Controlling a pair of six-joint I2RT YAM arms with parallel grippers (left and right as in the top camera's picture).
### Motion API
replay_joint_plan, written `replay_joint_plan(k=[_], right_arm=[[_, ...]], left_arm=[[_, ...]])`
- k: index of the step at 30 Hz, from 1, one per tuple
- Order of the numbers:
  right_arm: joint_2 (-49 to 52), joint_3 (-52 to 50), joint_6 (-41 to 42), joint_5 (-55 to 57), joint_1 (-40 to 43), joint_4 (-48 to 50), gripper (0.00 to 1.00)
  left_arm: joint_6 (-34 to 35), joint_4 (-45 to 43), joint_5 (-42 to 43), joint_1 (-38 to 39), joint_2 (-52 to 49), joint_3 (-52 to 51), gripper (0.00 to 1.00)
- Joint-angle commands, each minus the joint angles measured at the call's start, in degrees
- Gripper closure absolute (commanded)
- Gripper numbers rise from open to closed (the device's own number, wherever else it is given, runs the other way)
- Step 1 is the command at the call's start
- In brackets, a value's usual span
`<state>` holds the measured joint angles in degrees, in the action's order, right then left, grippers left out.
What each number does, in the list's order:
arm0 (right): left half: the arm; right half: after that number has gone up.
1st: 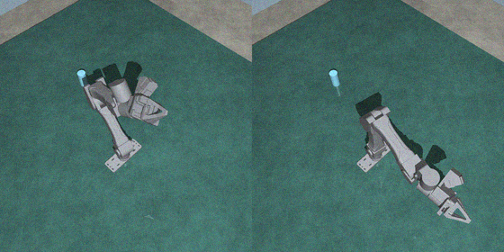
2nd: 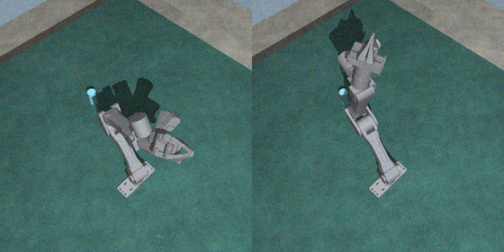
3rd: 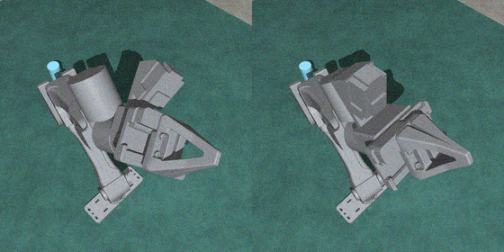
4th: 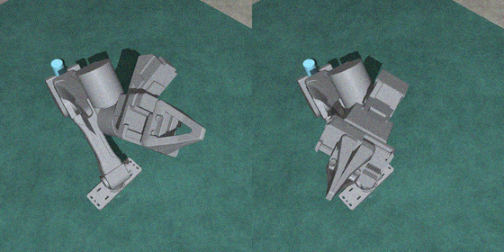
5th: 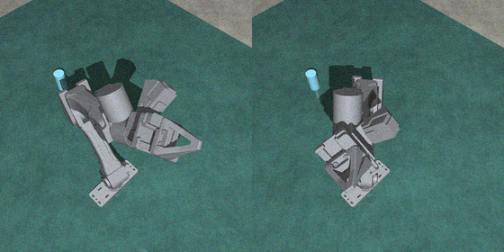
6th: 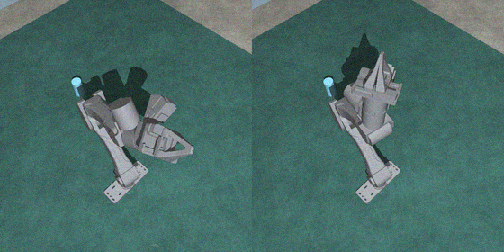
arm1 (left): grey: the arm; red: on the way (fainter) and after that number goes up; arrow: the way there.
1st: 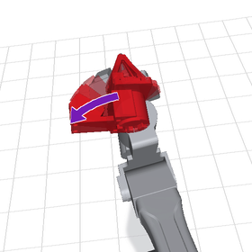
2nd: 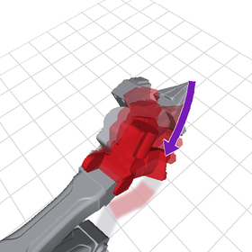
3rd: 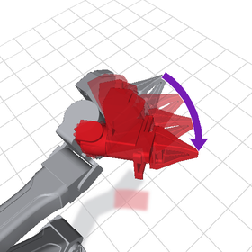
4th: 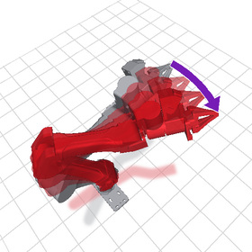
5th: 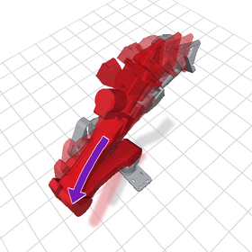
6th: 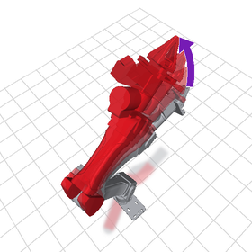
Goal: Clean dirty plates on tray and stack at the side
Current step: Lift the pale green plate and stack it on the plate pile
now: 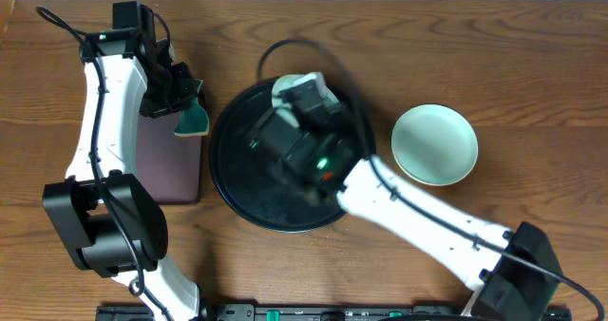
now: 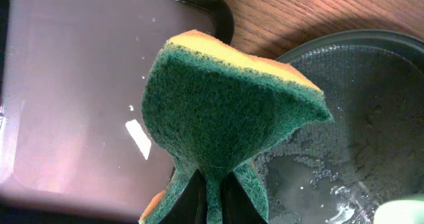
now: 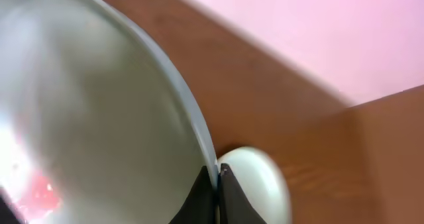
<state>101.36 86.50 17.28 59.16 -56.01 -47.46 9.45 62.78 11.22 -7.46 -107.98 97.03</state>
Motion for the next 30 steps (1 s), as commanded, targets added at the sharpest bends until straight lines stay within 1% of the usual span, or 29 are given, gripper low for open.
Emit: replay_joint_plan(k=[1,6,10,15,20,25,28,30], right_arm=[[-0.3,0.5,-0.9,18.4,-2.9,0.1,0.99],[-0.3,0.5,-0.8,19.7,-4.1,0.1,0.99],[-0.3,0.5,0.5,14.7,-3.2,0.1,0.99],[-0.5,0.5,4.0,-2.8,0.5,-0.1,0.99],[-3.2,0.5,6.3,-26.6,8.4,-1.9,0.99],[-7.1,0.5,6.2,-45.0,20.1,-5.2,0.99],[-9.1,0.5,4.1,-55.5,28.6,-6.7,0.99],[-9.7,0.4,2.5,-60.5,35.3,-8.0,0.99]], left_arm=[[0.7,0.2,-0.4,-0.1,0.9,0.7,0.93],[0.7,0.2,-0.4,-0.1,0.9,0.7,0.93],[0.7,0.2,-0.4,-0.1,0.9,0.7,0.93],[0.7,0.2,-0.4,-0.1,0.9,0.7,0.93],[0.7,0.2,-0.4,-0.1,0.9,0.7,0.93],[0.7,0.4,-0.4,-0.1,0.9,0.7,0.93],[0.7,0.7,-0.4,-0.1,0.9,0.7,0.93],[0.7,0.8,-0.4,-0.1,0.9,0.7,0.93]])
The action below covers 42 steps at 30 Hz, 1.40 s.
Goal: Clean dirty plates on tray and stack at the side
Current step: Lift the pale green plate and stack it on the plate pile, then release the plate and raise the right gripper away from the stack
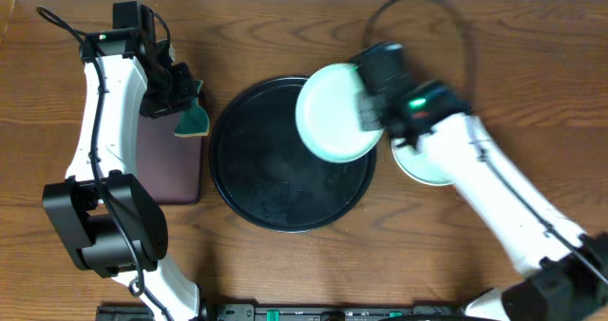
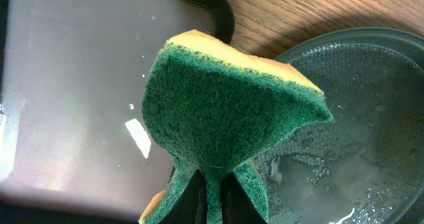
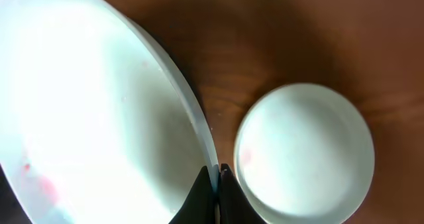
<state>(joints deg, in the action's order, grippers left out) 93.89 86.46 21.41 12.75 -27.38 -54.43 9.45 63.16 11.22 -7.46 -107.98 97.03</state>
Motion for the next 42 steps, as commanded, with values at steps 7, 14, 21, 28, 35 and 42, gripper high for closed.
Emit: replay_joint_plan(k=[7,14,21,28,35,42], right_arm=[[-2.2,-1.9,-5.7,-16.7,24.0,-5.9,0.99],[-2.2,-12.9,-7.3,-16.7,33.6,-1.7,0.99],[-2.2,-24.5,-7.3,-16.7,35.6,8.7,0.99],[-2.1,-27.6,-7.4,-16.7,35.5,13.6,0.72],[-2.6,-21.8,-10.7,-20.4,35.5,9.4,0.39],[-3.8,-9.5,-14.1,-20.8,33.0,1.3,0.21]], left_arm=[[0.7,0.9,-0.4,-0.1,0.9,0.7,0.92],[0.7,0.9,-0.5,-0.1,0.9,0.7,0.93],[0.7,1.6,-4.7,-0.1,0.9,0.7,0.93],[-1.9,2.0,-6.4,-0.1,0.9,0.7,0.93],[-3.9,3.2,-14.3,-0.3,0.9,-0.5,0.93],[-3.9,-2.1,-15.3,-2.9,0.9,-7.8,0.93]])
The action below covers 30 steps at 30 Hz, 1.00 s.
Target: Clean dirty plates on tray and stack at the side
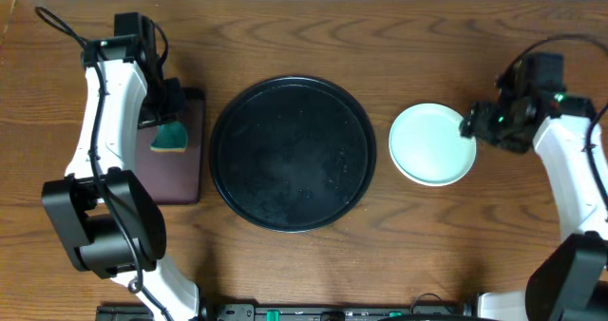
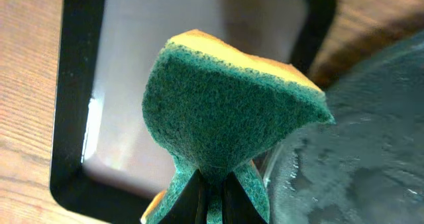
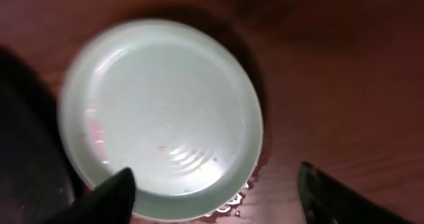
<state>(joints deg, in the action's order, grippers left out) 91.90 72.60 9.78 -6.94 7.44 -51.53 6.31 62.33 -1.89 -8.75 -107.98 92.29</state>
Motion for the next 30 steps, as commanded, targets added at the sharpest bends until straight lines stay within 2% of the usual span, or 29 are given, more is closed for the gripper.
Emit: replay_joint_plan(k=[1,5,9,11,14,15,18,22,27,29,30], right_arm=[[-2.0,5.5,-2.5,-1.1,-2.4,-2.3,0.19],[-2.6,7.3,-2.6,-1.1,-4.7,-2.6,0.13],[-2.7,7.3,-2.6,-1.1,-6.7,-2.8,0.01],[-2.7,7.3,-2.6,-1.0,-7.4,-3.0,0.01],[-2.7,7.3,-2.6,-1.0,-7.9,-3.4,0.01],[-2.7,7.3,-2.6,-1.0,-8.0,-3.7,0.01],[-3.0,7.3,-2.5,-1.1,-8.0,-4.0,0.01],[-4.8,7.3,-2.1,-1.1,-8.0,-4.0,0.01],[-10.4,7.4,-2.1,0.0,-7.8,-4.0,0.01],[-14.3,7.4,-2.1,2.4,-7.4,-4.3,0.01],[-15.1,7.4,-2.1,2.6,-7.3,-4.3,0.01]], left_arm=[[-0.7,-2.4,-2.1,-2.0,0.8,-4.3,0.93],[-0.7,-6.8,-1.3,-2.8,0.8,-9.0,0.92],[-0.7,-9.9,-1.3,-2.8,0.8,-12.1,0.93],[-0.7,-11.0,-1.3,-2.8,0.8,-13.2,0.84],[-0.7,-11.3,-1.3,-2.8,0.8,-13.6,0.60],[-0.7,-11.3,-1.3,-2.8,0.8,-13.6,0.56],[-0.7,-10.5,-0.5,-2.8,1.2,-13.3,0.54],[-0.7,-7.7,5.1,-2.8,4.0,-10.6,0.50],[-0.6,-7.8,12.0,-2.7,12.6,-8.9,0.45],[0.0,-7.8,12.4,-2.7,16.7,-8.9,0.45],[0.0,-7.7,12.4,-2.7,17.4,-8.9,0.41]])
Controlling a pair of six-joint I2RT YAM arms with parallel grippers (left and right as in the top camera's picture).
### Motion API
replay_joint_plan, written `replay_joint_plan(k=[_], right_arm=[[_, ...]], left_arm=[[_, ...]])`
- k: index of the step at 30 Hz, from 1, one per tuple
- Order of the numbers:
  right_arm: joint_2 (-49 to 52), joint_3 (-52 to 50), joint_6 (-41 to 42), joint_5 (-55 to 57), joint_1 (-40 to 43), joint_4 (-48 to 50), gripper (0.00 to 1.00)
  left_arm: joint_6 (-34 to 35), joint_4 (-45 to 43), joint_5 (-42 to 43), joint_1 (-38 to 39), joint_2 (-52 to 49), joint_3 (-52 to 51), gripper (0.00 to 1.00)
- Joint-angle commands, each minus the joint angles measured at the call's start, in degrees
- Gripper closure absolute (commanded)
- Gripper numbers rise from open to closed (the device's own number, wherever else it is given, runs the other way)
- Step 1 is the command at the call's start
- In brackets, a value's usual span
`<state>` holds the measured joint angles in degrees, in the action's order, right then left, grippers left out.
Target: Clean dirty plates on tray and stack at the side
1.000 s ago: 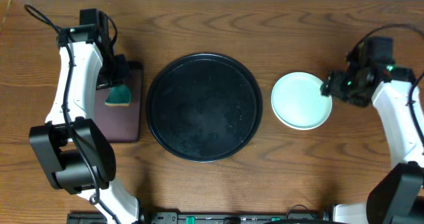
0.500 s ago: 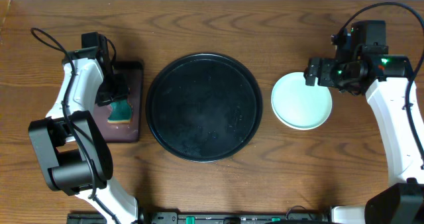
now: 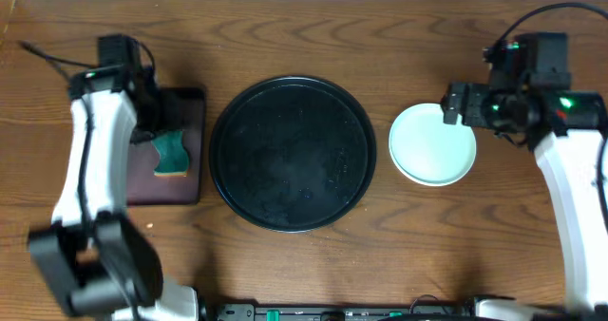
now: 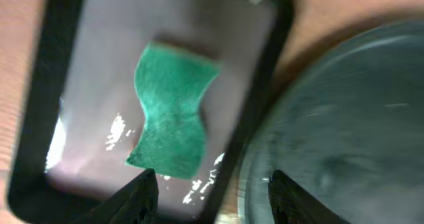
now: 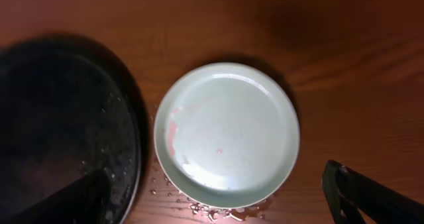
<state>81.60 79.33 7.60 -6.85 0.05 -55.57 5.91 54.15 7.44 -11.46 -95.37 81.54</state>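
Observation:
The pale green plates (image 3: 433, 144) sit stacked on the wood right of the round black tray (image 3: 292, 152), which holds only water drops. In the right wrist view the stack (image 5: 226, 134) shows a faint red smear and wet spots around it. My right gripper (image 5: 218, 201) hangs open above the stack with nothing in it. The green sponge (image 3: 172, 153) lies on the small dark rectangular tray (image 3: 191, 190) at the left. My left gripper (image 4: 213, 194) is open above that tray's right edge, the sponge (image 4: 172, 121) lying free below it.
The round black tray (image 4: 344, 131) lies just right of the sponge tray (image 4: 59, 32), a narrow strip of wood between them. A pale wall borders the table's far edge. Cables trail from both arms.
My left gripper has opened and the sponge now lies flat on the small dark tray. My right gripper, open both times, is now higher above the plate stack.
My right gripper was shut on a plate's rim over the round tray while the left held the sponge. Then the plate was carried toward the plate on the right. Then it lay stacked there, gripper open. Now the sponge lies released on its tray.

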Motion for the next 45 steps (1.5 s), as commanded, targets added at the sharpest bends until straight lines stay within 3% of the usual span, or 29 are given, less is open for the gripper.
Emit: replay_joint_plan(k=[1,3,20,34,39,45], right_arm=[[-6.5,0.6,0.1,2.5,0.4,-0.2,0.01],[-10.1,0.6,0.1,2.5,1.0,-0.4,0.01],[-32.4,0.6,0.1,2.3,1.5,-1.7,0.01],[-35.8,0.5,-0.8,8.1,1.5,-12.9,0.01],[-36.8,-2.3,-0.4,8.3,1.4,-5.4,0.01],[-46.9,-18.5,-1.5,7.8,1.8,11.6,0.01]], left_arm=[[0.3,0.7,3.1,0.0,6.2,1.8,0.35],[0.3,0.9,3.1,0.0,8.2,1.8,0.28],[0.3,1.0,3.1,0.0,9.9,1.8,0.26],[0.3,1.0,3.1,0.0,9.9,1.8,0.26],[0.3,1.0,3.1,0.0,9.9,1.8,0.26],[0.3,1.0,3.1,0.0,9.9,1.8,0.26]])
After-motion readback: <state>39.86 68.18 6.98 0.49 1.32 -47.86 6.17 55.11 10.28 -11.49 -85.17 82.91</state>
